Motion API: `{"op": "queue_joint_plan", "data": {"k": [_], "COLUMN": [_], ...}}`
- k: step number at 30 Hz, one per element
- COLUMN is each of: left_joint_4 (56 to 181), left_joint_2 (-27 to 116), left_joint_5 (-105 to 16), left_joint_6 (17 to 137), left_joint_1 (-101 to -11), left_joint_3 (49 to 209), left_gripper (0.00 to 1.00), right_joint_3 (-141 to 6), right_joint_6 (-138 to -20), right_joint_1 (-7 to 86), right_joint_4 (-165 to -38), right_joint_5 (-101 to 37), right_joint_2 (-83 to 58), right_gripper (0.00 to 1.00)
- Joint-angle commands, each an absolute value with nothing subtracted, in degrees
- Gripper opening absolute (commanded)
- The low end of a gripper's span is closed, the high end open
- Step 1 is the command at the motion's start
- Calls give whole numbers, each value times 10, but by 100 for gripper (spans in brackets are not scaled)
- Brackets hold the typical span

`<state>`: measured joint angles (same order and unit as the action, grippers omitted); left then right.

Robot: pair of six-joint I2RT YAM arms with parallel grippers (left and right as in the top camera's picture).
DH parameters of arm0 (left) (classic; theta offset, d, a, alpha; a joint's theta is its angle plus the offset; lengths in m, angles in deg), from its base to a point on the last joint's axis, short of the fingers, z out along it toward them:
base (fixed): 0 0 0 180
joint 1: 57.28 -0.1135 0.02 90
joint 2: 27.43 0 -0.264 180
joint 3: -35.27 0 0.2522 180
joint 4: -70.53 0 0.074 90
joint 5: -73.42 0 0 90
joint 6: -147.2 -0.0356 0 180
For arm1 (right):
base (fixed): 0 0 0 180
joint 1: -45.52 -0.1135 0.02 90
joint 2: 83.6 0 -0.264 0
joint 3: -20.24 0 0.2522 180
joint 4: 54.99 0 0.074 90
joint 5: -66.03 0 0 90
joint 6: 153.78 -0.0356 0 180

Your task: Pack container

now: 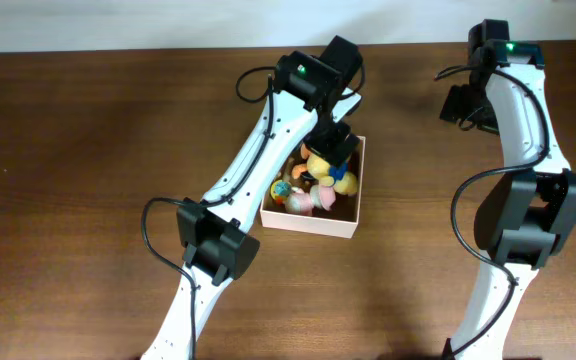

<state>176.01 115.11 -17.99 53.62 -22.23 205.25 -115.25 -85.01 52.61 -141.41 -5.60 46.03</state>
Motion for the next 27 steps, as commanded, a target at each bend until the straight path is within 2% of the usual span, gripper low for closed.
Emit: {"op": "queue_joint_plan", "data": {"k": [1, 13, 27], "left_joint_4": [1756, 1749, 1810], "left_joint_2": [1164, 1223, 1226], "left_joint_5": [-165, -161, -175], "left_joint_6": [537, 537, 540], "left_joint_1": [-227, -231, -230], "left_joint_3": [2054, 2054, 2054], "left_gripper": [99, 99, 99], "right_joint_3": [-1153, -1153, -1153], "right_joint_6": [-859, -859, -859], "right_joint_1": [528, 528, 528], "right_joint_4": [-1414, -1414, -1414], "right_joint_5": [-55, -55, -55], "right_joint_2": [461, 461, 461], "right_gripper": [99, 99, 99]}}
